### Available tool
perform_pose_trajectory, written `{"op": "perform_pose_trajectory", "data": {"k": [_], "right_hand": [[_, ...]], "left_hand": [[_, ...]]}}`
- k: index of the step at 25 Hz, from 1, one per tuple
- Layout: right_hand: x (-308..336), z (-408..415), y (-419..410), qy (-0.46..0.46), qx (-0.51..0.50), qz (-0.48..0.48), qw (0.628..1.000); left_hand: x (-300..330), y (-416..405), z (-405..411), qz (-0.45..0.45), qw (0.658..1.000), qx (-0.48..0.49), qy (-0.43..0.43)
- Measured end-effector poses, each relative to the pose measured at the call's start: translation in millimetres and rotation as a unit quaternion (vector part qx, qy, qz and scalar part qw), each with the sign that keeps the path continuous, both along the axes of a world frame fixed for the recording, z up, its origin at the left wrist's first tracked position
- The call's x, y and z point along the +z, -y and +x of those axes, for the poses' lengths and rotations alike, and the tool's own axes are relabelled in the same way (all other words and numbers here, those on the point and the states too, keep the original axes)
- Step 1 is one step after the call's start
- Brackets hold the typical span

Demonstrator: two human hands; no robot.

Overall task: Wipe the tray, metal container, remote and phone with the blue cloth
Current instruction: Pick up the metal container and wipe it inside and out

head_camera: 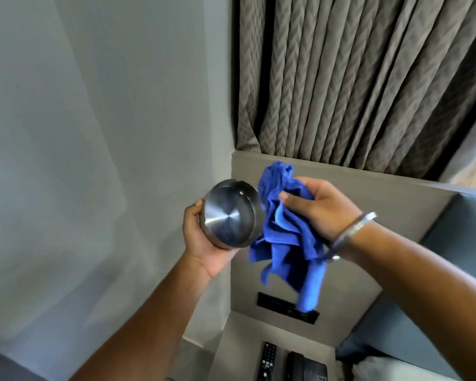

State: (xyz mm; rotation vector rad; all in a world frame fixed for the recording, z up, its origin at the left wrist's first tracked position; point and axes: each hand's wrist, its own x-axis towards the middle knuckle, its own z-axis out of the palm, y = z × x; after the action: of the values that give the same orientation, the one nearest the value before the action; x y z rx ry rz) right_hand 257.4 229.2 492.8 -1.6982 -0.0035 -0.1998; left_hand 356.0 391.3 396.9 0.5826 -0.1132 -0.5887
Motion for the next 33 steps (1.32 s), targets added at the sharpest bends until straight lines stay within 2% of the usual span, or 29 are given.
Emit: {"op": "perform_pose_trajectory", "data": {"k": [2,4,6,9,12,15,17,23,26,28,29,31,33], "right_hand": [[3,-6,21,0.024,-0.021,-0.120,0.992],[6,-9,25,0.049,-0.013,-0.196,0.979],[10,-9,15,0.099,-0.009,-0.296,0.950],[12,-3,-8,0.172,-0.012,-0.507,0.844],[7,9,-32,0.123,-0.011,-0.655,0.746],[3,20,-46,0.114,-0.018,-0.764,0.635],[4,24,-51,0.110,-0.022,-0.795,0.597],[23,29,-53,0.009,0.035,-0.820,0.571],[29,26,-54,0.105,-0.006,-0.834,0.542],[29,25,-56,0.124,-0.009,-0.842,0.525],[27,24,-55,0.106,-0.002,-0.840,0.532],[27,21,-48,0.005,0.043,-0.833,0.552],[32,15,-40,-0.092,0.114,-0.796,0.587]], "left_hand": [[-6,-13,8,-0.078,0.997,-0.024,-0.008],[-8,-19,6,-0.119,0.991,-0.064,0.006],[0,-15,-4,-0.114,0.991,-0.073,0.000],[2,-10,-15,-0.089,0.988,-0.120,0.032],[3,-6,-21,-0.032,0.987,-0.141,0.078],[5,-8,-23,-0.010,0.986,-0.143,0.082],[4,-10,-26,-0.016,0.988,-0.134,0.071],[6,-5,-26,-0.021,0.994,-0.086,0.071],[10,0,-28,-0.063,0.989,-0.113,0.071],[10,3,-31,-0.066,0.988,-0.123,0.064],[9,4,-31,-0.060,0.989,-0.123,0.060],[5,6,-31,-0.021,0.993,-0.092,0.070],[5,7,-27,0.022,0.993,-0.039,0.109]]}}
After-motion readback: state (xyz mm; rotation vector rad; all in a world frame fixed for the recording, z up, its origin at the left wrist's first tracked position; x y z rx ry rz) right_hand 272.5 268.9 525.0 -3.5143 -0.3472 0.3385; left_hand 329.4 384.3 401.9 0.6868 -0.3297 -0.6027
